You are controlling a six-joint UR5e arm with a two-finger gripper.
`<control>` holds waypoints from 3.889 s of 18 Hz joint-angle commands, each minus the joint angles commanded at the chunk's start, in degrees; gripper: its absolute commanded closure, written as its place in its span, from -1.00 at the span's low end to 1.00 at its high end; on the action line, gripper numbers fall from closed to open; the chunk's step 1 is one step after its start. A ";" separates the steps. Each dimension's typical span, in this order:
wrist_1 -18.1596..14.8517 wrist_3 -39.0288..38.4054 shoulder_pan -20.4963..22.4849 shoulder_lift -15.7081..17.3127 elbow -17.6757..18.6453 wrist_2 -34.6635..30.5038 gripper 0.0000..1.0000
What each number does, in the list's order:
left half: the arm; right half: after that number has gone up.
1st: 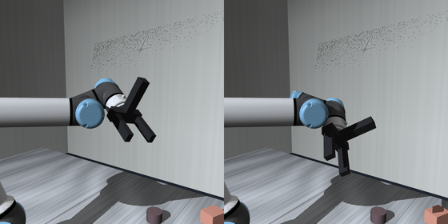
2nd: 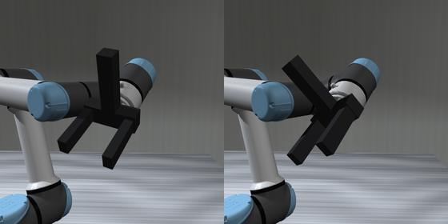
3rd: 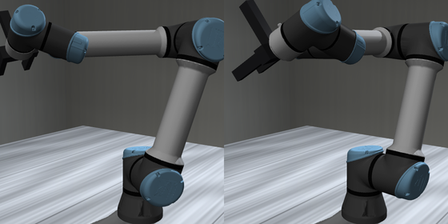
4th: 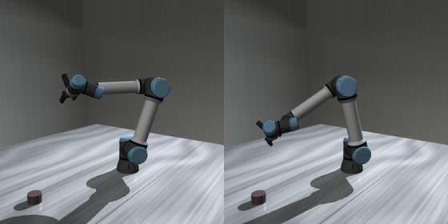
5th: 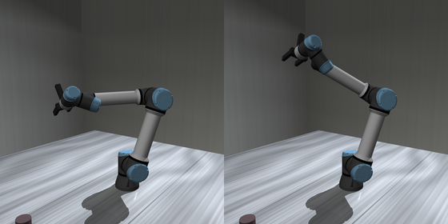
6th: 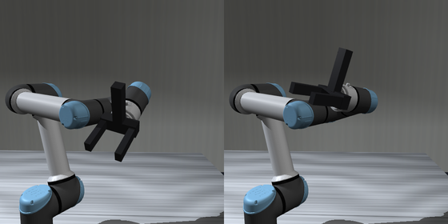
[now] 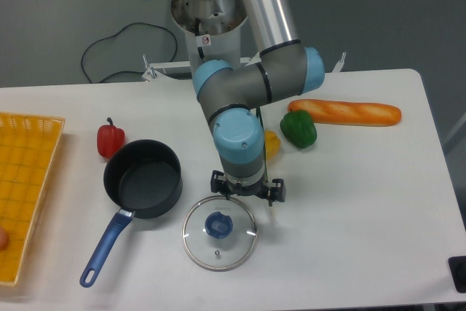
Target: Pick up the green onion
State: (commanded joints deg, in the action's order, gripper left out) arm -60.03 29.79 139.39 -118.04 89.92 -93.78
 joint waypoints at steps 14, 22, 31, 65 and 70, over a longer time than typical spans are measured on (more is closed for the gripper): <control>0.00 -0.09 2.21 -3.78 -1.32 1.94 -1.00; 0.00 0.09 2.21 -4.57 -1.59 1.76 -0.87; 0.00 0.09 2.03 -4.57 -1.23 1.67 -0.32; -6.76 -0.53 -2.27 -1.33 -2.20 -5.97 0.47; -12.38 -1.32 -3.07 0.96 -2.99 -5.80 0.47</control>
State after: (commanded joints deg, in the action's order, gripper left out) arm -72.41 28.48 136.32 -117.07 86.93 -99.58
